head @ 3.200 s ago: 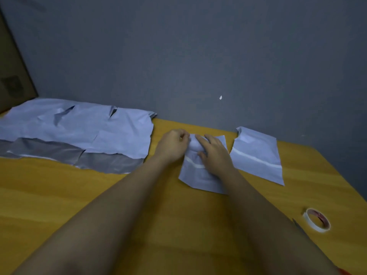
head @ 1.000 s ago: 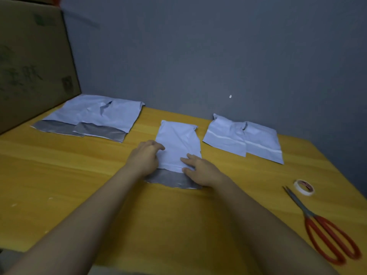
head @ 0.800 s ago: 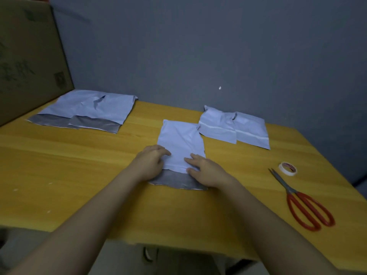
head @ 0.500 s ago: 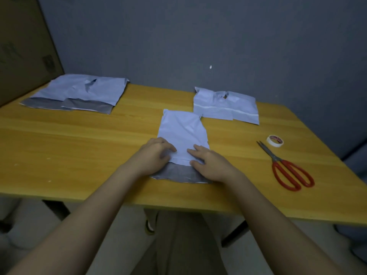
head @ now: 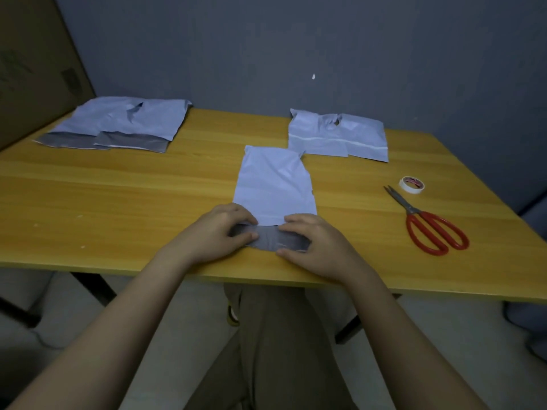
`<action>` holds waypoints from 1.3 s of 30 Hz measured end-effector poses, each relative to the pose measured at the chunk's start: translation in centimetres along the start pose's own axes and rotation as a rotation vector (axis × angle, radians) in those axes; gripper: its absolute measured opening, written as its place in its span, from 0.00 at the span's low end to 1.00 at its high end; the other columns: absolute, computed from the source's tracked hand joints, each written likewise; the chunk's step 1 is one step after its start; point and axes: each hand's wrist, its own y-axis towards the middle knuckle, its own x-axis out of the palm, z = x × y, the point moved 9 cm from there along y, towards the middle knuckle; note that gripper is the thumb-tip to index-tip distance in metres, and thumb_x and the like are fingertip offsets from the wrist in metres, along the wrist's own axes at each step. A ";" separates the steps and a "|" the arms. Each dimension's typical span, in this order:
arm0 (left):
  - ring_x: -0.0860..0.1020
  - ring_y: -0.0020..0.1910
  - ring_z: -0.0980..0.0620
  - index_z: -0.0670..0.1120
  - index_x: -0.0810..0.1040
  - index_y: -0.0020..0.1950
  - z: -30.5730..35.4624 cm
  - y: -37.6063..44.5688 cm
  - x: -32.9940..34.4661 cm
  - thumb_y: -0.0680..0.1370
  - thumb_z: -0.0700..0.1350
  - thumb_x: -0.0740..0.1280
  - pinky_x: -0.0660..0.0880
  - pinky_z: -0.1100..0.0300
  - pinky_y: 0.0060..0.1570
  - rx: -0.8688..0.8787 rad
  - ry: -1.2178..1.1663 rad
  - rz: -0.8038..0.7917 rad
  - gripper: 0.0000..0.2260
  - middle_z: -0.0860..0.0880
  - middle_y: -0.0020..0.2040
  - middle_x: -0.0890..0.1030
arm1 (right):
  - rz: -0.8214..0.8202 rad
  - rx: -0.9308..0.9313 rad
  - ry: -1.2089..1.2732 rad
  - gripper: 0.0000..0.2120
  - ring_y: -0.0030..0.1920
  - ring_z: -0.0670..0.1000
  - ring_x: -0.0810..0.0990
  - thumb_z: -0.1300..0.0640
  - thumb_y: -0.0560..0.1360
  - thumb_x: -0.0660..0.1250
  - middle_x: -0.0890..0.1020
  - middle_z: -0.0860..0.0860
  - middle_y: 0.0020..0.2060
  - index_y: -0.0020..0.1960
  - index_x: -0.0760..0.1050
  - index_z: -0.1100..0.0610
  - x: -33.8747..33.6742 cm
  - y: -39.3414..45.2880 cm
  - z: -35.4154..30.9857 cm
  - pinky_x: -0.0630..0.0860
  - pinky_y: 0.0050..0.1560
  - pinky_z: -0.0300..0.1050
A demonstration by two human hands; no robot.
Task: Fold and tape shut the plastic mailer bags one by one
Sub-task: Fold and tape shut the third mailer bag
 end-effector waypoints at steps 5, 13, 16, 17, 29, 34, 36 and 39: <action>0.71 0.60 0.57 0.54 0.75 0.55 -0.4 -0.7 0.4 0.66 0.68 0.62 0.70 0.57 0.61 -0.015 -0.060 -0.048 0.24 0.56 0.59 0.75 | 0.080 -0.083 -0.012 0.10 0.57 0.47 0.76 0.50 0.74 0.71 0.80 0.47 0.56 0.52 0.82 0.53 -0.5 -0.3 -0.6 0.71 0.56 0.39; 0.75 0.49 0.55 0.55 0.72 0.49 0.3 -0.5 -0.3 0.76 0.50 0.67 0.74 0.52 0.49 -0.018 -0.035 -0.020 0.05 0.54 0.51 0.78 | 0.141 -0.039 0.131 0.03 0.47 0.44 0.77 0.56 0.76 0.66 0.81 0.46 0.46 0.46 0.78 0.53 -1.0 0.2 -0.5 0.77 0.47 0.47; 0.75 0.39 0.53 0.52 0.72 0.50 0.3 -0.2 -1.1 0.80 0.48 0.61 0.74 0.50 0.40 -0.035 0.030 0.061 0.02 0.52 0.42 0.79 | 0.156 0.020 0.190 0.07 0.51 0.40 0.75 0.50 0.75 0.69 0.79 0.41 0.49 0.50 0.78 0.51 -1.9 0.3 0.0 0.76 0.50 0.39; 0.75 0.37 0.51 0.51 0.71 0.50 0.4 0.0 -1.3 0.80 0.48 0.61 0.73 0.51 0.38 -0.041 0.046 0.077 0.03 0.50 0.40 0.78 | 0.141 0.053 0.206 0.10 0.52 0.38 0.73 0.47 0.73 0.71 0.78 0.39 0.50 0.52 0.77 0.49 -2.0 0.3 0.5 0.74 0.50 0.35; 0.68 0.34 0.50 0.50 0.66 0.44 -1.9 3.2 -3.3 0.80 0.49 0.61 0.61 0.57 0.30 -0.229 -0.099 0.210 0.08 0.55 0.32 0.69 | 0.410 0.265 0.487 0.15 0.31 0.52 0.67 0.51 0.77 0.67 0.73 0.66 0.33 0.41 0.75 0.64 -4.0 2.4 5.7 0.63 0.32 0.45; 0.69 0.31 0.49 0.49 0.68 0.46 -2.6 3.9 -3.6 0.82 0.52 0.57 0.59 0.56 0.29 -0.280 -0.125 0.285 0.09 0.52 0.28 0.70 | 0.433 0.286 0.472 0.18 0.29 0.47 0.63 0.54 0.80 0.62 0.65 0.53 0.28 0.39 0.69 0.67 -3.7 4.2 6.4 0.59 0.30 0.43; 0.70 0.32 0.46 0.48 0.68 0.46 -2.9 4.0 -3.6 0.82 0.51 0.56 0.60 0.55 0.30 -0.302 -0.079 0.303 0.09 0.52 0.29 0.70 | 0.432 0.302 0.405 0.17 0.30 0.48 0.65 0.54 0.80 0.61 0.68 0.53 0.28 0.38 0.70 0.65 -3.5 4.6 6.7 0.60 0.31 0.44; 0.72 0.35 0.42 0.45 0.69 0.47 -3.4 4.2 -3.5 0.82 0.51 0.56 0.62 0.54 0.31 -0.349 -0.035 0.309 0.11 0.49 0.30 0.72 | 0.423 0.314 0.281 0.18 0.28 0.49 0.65 0.52 0.80 0.61 0.67 0.51 0.27 0.35 0.67 0.61 -3.6 5.3 6.7 0.58 0.30 0.45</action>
